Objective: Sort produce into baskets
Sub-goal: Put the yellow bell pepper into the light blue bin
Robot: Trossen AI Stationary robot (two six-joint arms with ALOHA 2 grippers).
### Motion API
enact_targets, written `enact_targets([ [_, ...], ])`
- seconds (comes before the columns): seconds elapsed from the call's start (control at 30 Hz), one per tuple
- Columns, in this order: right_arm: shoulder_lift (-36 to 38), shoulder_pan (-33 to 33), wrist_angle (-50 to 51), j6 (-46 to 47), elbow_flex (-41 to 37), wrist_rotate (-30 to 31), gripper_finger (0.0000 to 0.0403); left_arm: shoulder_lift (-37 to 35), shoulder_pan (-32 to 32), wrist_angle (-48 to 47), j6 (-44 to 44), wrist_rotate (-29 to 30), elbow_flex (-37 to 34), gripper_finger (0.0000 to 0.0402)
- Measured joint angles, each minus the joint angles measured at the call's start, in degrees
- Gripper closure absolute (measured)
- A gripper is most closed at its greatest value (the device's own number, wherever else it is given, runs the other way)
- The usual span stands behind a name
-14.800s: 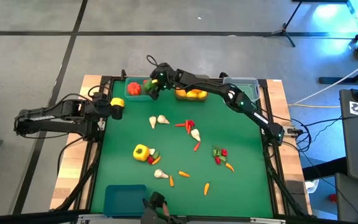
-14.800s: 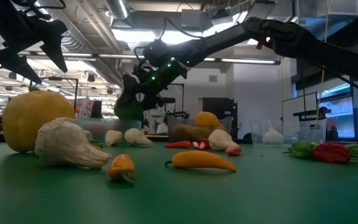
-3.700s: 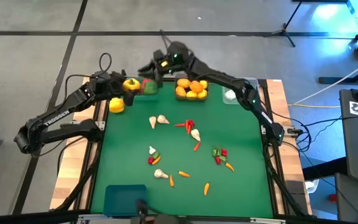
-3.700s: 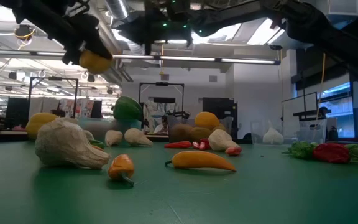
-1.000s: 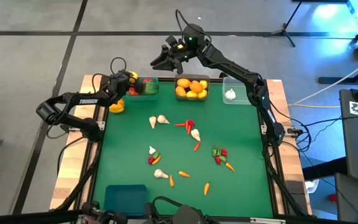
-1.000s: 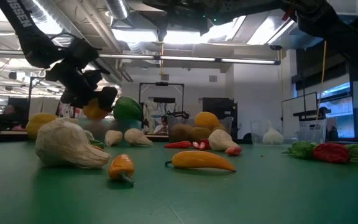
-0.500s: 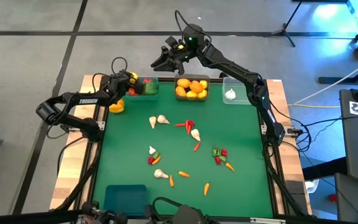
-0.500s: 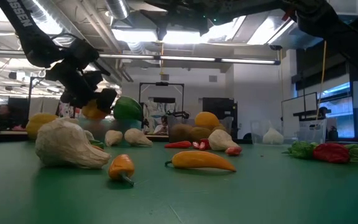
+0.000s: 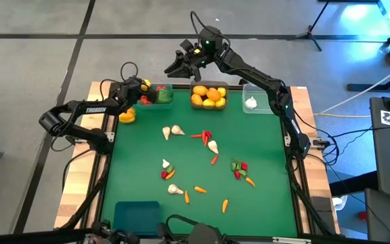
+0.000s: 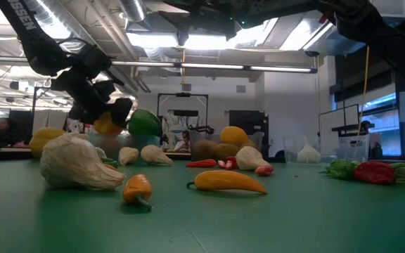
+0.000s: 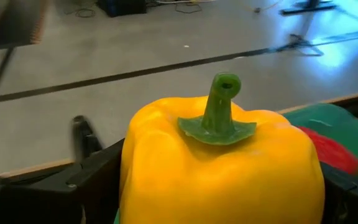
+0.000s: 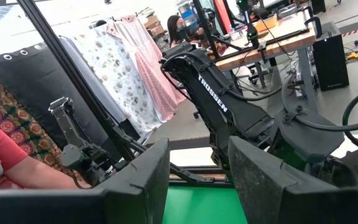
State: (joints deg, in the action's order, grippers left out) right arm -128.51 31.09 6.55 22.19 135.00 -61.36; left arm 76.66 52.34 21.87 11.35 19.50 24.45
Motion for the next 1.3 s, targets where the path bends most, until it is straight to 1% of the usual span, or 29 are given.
enact_targets([
  [0.17, -0.02, 0.0, 0.87, -1.61, -0.11, -0.33, 0.0242, -0.25, 0.0, -0.56, 0.31, -4.68, 0.11, 0.0062],
  [0.23, -0.02, 0.0, 3.37, -4.08, -0.11, 0.64, 0.0242, -0.78, -0.02, -3.47, 0.14, -5.69, 1.0, 0.0055],
  [0.37, -0.14, -0.14, 13.22, -14.63, -0.17, 8.82, 0.0239, -0.7, 0.23, -10.43, -3.07, -6.42, 2.91, 0.0028],
  [0.43, -0.72, -0.38, 15.43, -17.88, -0.17, 11.59, 0.0228, -0.73, 0.5, -11.82, -3.74, -6.44, 4.28, 0.0016],
  [0.57, -1.38, -0.75, 16.76, -18.08, -0.22, 10.81, 0.0191, -0.74, 0.53, -14.79, -4.81, -6.19, 4.76, 0.0004],
  [0.63, -1.4, -0.85, 17.33, -18.07, -0.22, 10.58, 0.0173, -0.84, 0.48, -14.25, -4.73, -7.01, 4.81, 0.0005],
  [0.77, -1.42, -0.9, 17.62, -18.07, -0.22, 10.68, 0.0151, -1.64, 0.49, -15.09, -4.85, -8.69, 4.83, 0.0004],
  [1.0, -1.42, -0.67, 17.64, -18.09, -0.22, 10.78, 0.0149, -7.02, 0.57, -18.37, -5.52, -10.1, 4.83, 0.0003],
  [1.17, -1.42, -0.7, 17.59, -18.18, -0.2, 10.78, 0.0148, -11.13, 0.57, -23.87, -5.47, -10.44, 4.85, 0.0003],
  [1.3, -1.42, -0.7, 17.61, -18.18, -0.2, 10.84, 0.0148, -14.81, -0.08, -29.62, -3.13, -11.88, 4.85, 0.0003],
])
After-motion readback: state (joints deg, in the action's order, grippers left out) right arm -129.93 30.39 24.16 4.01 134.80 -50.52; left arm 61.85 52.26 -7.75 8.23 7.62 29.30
